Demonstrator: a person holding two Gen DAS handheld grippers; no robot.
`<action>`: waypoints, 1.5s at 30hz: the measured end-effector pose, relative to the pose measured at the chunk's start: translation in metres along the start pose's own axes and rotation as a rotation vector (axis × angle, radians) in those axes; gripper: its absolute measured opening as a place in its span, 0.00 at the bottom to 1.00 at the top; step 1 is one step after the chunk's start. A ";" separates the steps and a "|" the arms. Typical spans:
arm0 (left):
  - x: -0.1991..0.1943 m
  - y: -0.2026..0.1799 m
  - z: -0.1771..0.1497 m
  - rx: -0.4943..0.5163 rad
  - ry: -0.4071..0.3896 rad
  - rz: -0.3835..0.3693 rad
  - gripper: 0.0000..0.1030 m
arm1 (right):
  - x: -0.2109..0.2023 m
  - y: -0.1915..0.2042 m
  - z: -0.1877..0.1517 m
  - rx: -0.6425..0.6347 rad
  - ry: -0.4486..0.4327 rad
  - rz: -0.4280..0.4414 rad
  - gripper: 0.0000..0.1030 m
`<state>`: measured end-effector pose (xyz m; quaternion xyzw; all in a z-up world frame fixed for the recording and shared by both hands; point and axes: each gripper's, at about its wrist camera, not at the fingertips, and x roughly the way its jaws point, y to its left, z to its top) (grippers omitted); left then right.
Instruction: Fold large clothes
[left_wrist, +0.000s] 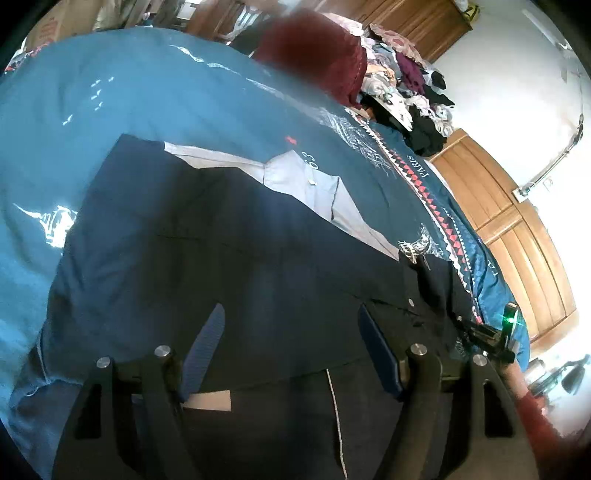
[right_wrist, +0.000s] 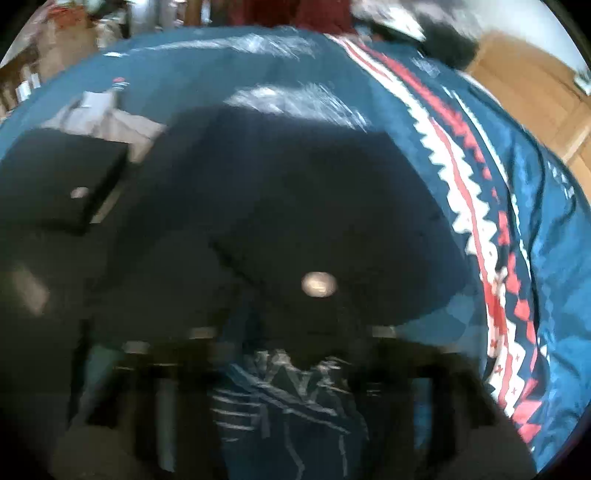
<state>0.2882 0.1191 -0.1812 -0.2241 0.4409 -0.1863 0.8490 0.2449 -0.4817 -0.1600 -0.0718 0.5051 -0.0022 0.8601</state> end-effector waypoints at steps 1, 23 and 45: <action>-0.003 0.000 0.001 0.003 -0.003 -0.007 0.73 | -0.003 -0.006 0.000 0.035 -0.001 0.002 0.00; -0.091 0.092 -0.031 -0.118 -0.088 -0.016 0.80 | -0.042 0.056 0.016 -0.224 -0.014 -0.118 0.54; -0.048 0.062 -0.023 -0.078 -0.043 -0.047 0.80 | -0.022 0.013 0.017 -0.020 -0.035 -0.088 0.00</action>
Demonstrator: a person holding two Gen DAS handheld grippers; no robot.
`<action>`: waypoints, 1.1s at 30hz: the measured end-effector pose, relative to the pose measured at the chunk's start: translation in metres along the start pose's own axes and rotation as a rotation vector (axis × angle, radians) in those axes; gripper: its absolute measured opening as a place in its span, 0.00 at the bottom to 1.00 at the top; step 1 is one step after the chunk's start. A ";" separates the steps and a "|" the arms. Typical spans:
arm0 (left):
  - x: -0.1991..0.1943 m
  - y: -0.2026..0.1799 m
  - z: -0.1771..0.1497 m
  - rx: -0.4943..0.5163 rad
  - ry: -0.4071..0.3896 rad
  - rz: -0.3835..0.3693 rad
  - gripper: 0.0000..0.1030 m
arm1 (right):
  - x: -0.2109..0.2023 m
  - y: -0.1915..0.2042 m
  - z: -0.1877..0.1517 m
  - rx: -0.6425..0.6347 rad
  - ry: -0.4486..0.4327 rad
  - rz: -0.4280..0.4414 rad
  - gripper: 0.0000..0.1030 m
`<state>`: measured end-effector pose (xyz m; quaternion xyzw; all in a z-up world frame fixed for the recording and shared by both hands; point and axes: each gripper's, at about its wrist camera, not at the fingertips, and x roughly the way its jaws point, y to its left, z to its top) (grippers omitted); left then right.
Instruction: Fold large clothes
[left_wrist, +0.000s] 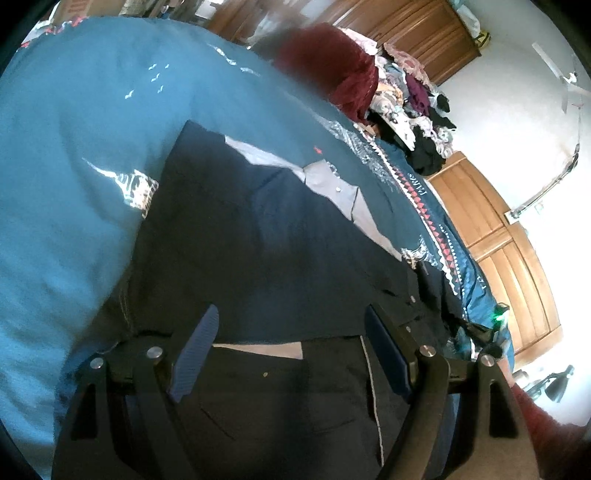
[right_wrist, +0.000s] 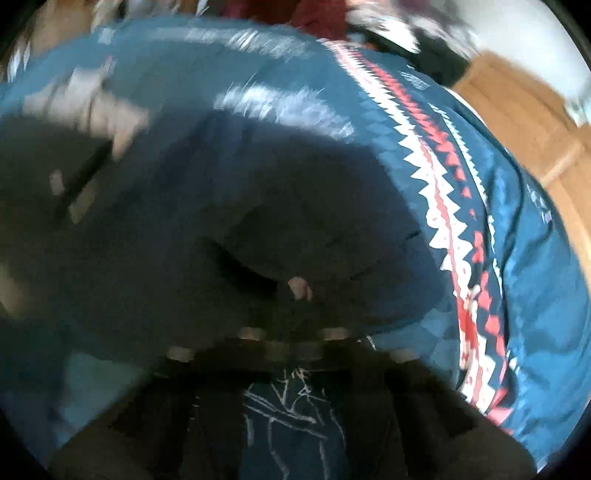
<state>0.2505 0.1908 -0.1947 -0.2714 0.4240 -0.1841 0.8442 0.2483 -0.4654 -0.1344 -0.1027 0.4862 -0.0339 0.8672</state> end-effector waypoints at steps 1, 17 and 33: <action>-0.003 0.000 0.002 0.004 -0.009 -0.004 0.80 | -0.013 -0.003 0.006 0.043 -0.021 0.039 0.00; -0.050 0.018 0.014 -0.049 -0.086 -0.059 0.80 | -0.148 0.255 0.193 0.237 -0.213 1.158 0.17; -0.028 0.024 0.001 -0.052 -0.026 0.022 0.80 | -0.028 0.067 0.030 0.354 0.054 0.392 0.50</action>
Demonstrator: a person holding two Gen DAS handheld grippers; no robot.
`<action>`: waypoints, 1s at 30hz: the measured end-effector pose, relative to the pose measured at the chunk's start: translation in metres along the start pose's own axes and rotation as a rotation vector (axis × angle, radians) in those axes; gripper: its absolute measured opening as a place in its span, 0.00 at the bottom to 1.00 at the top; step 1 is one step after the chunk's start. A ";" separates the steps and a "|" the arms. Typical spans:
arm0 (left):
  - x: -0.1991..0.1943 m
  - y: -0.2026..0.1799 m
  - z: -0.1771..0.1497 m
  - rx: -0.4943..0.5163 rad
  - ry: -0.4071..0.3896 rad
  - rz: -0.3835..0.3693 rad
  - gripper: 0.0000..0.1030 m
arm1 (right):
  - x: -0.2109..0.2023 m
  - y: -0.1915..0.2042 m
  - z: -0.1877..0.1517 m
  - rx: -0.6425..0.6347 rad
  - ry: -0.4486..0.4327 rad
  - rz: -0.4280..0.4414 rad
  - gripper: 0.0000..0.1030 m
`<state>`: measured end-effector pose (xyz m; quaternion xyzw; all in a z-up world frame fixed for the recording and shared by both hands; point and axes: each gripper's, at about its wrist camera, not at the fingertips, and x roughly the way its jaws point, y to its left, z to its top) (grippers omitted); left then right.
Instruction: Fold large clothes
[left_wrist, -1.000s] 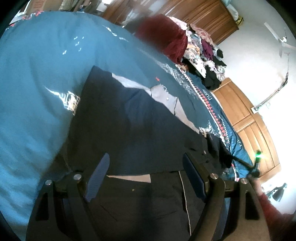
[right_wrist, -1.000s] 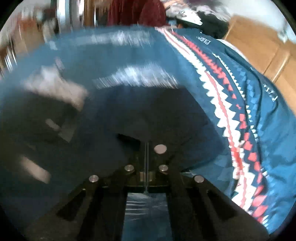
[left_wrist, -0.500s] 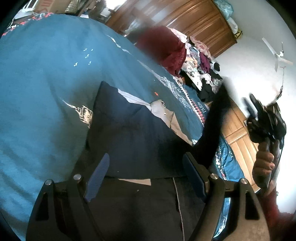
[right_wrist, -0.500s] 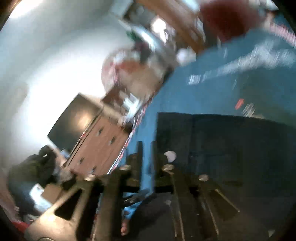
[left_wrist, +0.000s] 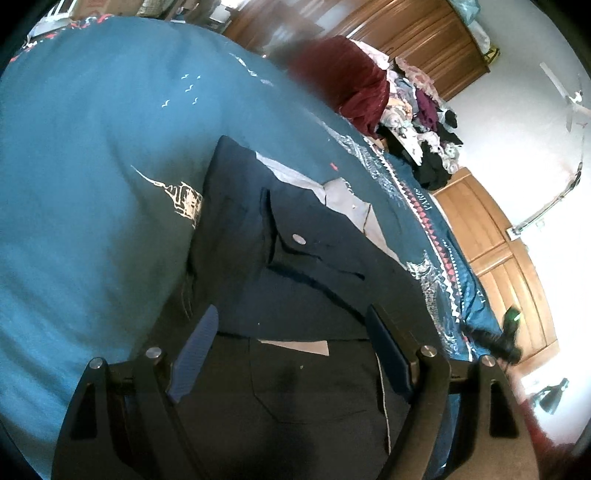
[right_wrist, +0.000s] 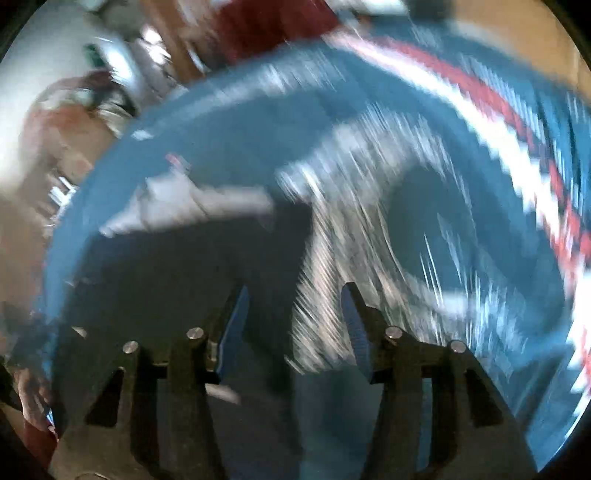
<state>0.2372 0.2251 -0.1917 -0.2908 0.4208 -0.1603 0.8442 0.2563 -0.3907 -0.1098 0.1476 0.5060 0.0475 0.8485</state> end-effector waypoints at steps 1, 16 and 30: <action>0.002 -0.001 0.000 -0.004 0.003 0.005 0.80 | 0.013 -0.009 -0.010 0.042 0.030 0.029 0.50; 0.116 -0.065 0.040 0.232 0.129 0.193 0.80 | 0.071 0.020 -0.044 -0.016 0.015 0.110 0.49; -0.037 0.032 -0.024 0.105 0.214 0.241 0.79 | 0.016 -0.027 -0.081 -0.037 0.134 0.256 0.59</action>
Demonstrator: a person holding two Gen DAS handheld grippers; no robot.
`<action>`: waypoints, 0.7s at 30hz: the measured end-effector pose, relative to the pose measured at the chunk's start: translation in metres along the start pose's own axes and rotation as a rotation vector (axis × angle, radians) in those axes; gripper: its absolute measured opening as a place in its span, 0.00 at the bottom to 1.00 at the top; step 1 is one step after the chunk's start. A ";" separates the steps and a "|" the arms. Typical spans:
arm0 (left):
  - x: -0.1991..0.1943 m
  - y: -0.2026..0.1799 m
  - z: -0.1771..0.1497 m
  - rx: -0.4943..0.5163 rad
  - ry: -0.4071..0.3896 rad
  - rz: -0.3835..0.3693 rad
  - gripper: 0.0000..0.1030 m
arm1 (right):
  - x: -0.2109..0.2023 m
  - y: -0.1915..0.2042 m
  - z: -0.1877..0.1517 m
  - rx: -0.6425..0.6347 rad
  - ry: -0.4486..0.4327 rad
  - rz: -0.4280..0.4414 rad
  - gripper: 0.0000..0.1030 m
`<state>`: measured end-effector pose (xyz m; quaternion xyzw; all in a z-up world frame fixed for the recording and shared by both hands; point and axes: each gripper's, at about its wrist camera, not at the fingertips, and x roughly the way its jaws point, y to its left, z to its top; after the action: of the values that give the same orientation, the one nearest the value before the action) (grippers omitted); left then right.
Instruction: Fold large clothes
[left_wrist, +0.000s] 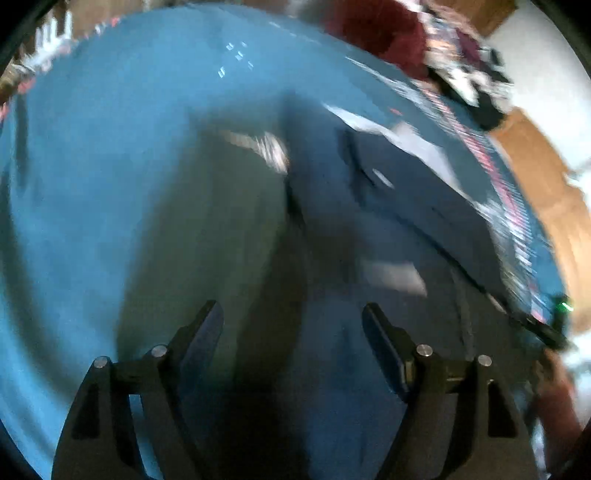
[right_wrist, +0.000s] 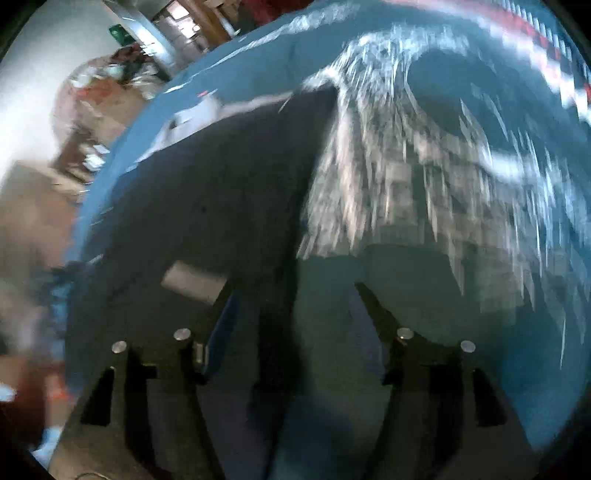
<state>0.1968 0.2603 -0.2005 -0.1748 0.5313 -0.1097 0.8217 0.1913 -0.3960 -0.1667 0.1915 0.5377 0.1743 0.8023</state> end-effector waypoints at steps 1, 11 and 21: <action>-0.011 0.004 -0.019 0.002 0.023 -0.048 0.81 | -0.011 0.000 -0.019 0.005 0.026 0.029 0.59; -0.058 0.026 -0.139 -0.036 0.084 -0.246 0.81 | -0.053 0.015 -0.153 0.036 0.113 0.030 0.56; -0.064 0.025 -0.148 -0.039 0.088 -0.315 0.80 | -0.034 0.053 -0.166 -0.032 0.137 0.132 0.57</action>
<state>0.0355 0.2812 -0.2124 -0.2669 0.5349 -0.2346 0.7666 0.0208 -0.3471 -0.1712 0.2015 0.5746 0.2480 0.7535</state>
